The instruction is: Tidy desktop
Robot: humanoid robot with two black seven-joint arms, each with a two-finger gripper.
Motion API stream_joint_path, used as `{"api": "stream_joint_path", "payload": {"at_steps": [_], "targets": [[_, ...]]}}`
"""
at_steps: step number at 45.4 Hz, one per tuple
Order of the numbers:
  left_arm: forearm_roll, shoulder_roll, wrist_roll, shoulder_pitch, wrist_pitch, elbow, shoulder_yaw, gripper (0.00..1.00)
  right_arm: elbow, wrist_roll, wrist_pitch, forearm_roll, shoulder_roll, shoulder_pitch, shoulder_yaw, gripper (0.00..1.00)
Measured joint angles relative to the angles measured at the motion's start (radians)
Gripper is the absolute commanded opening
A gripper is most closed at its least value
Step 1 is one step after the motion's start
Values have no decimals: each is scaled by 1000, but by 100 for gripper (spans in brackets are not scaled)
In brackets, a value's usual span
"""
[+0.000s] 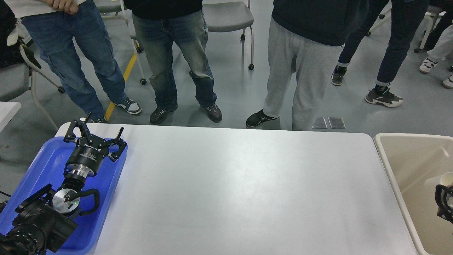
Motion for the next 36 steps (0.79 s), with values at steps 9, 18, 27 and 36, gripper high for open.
{"api": "stream_joint_path", "payload": {"at_steps": [9, 18, 27, 36], "targets": [[0, 0, 0, 0, 0, 0, 0, 100, 5, 5, 6, -5, 0, 0, -9, 100], [0, 0, 0, 0, 0, 0, 0, 100, 45, 8, 13, -12, 1, 26, -13, 100], [0, 0, 0, 0, 0, 0, 0, 100, 215, 17, 61, -14, -85, 64, 16, 100], [0, 0, 0, 0, 0, 1, 0, 100, 451, 35, 161, -15, -176, 83, 126, 100]]}}
